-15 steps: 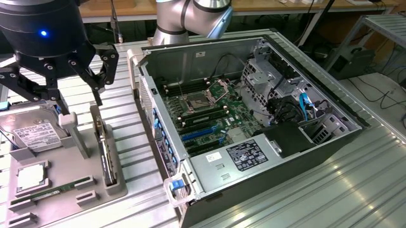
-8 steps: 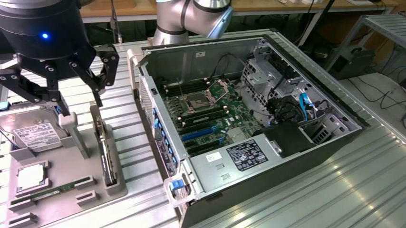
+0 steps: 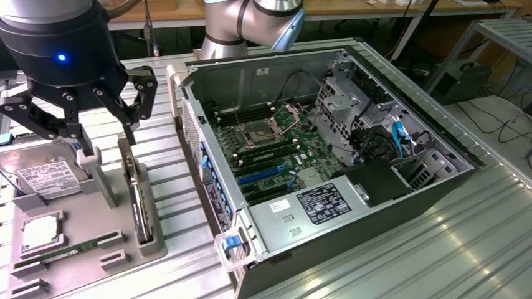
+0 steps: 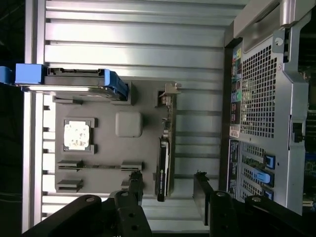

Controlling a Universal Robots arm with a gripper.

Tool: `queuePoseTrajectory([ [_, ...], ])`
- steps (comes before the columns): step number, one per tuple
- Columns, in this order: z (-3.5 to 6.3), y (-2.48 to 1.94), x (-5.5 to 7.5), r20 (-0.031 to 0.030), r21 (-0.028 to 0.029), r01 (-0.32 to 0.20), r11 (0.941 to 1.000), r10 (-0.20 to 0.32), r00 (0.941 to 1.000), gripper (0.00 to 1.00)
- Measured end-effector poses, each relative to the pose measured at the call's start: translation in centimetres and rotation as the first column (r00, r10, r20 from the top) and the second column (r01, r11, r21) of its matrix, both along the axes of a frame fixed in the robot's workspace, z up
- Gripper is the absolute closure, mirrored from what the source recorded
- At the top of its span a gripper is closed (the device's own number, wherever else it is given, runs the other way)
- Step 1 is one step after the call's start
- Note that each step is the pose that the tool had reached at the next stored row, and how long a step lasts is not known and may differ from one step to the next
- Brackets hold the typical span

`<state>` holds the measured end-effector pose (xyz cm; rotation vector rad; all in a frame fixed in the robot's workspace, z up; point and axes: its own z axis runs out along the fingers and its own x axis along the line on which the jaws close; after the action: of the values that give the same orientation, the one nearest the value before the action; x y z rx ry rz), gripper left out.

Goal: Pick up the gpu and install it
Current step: 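Pick up the gpu and move the gpu toward the slot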

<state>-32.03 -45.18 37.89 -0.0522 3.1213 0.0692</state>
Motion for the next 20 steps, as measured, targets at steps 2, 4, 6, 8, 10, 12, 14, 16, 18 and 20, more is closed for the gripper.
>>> queuePoseTrajectory([
  [2,-0.34,0.0,0.0,-0.0005,0.0001,0.0,1.0,0.0,1.0,0.46],
  [4,-0.68,0.0,0.0,-0.0011,0.0001,0.001,1.0,-0.001,1.0,0.46],
  [6,-0.97,0.0,0.0,-0.0022,-0.0003,0.001,1.0,-0.001,1.0,0.46],
  [8,-1.29,-0.01,0.0,-0.0021,-0.0007,0.001,1.0,-0.001,1.0,0.46],
  [10,-1.6,-0.01,0.0,-0.0021,-0.0009,0.001,1.0,-0.001,1.0,0.46],
  [12,-1.9,0.0,0.0,-0.0022,-0.0009,0.001,1.0,-0.001,1.0,0.46],
  [14,-2.35,0.0,0.0,-0.0026,-0.0013,0.001,1.0,-0.001,1.0,0.46],
  [16,-2.66,0.0,0.0,-0.003,-0.002,0.001,1.0,-0.001,1.0,0.46],
  [18,-2.94,0.0,0.0,-0.0037,-0.0025,0.001,1.0,-0.001,1.0,0.46],
  [20,-3.19,0.0,0.0,-0.0047,-0.0026,0.001,1.0,-0.001,1.0,0.46],
])
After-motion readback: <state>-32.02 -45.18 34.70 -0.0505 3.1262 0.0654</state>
